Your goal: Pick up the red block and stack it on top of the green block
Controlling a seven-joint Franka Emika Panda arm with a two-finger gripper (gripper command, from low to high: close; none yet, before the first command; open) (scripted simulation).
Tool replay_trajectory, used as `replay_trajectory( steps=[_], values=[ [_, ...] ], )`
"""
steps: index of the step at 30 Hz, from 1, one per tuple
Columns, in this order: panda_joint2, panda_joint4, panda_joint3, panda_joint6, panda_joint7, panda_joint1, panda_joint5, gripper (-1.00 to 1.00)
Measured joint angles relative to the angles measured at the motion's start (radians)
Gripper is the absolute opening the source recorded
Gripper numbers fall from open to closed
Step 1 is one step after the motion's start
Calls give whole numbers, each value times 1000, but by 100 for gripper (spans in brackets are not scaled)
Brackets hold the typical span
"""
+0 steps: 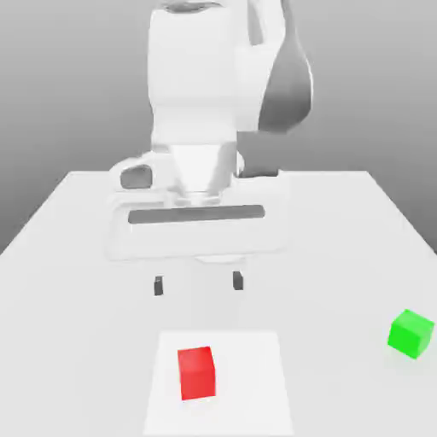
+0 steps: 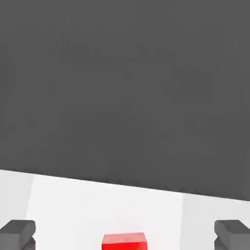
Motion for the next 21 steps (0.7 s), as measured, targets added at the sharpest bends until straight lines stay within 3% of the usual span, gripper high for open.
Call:
replay_trajectory(
  steps=[4, 9, 10, 16, 21],
  values=[
    [144, -45, 3, 84, -37, -12, 1, 0],
    [326, -27, 39, 233, -72, -39, 43, 0],
    [345, -24, 44, 249, -76, -44, 47, -100],
    [354, -23, 48, 256, -76, -46, 48, -100],
    [217, -43, 28, 140, -48, -35, 9, -100]
  ],
)
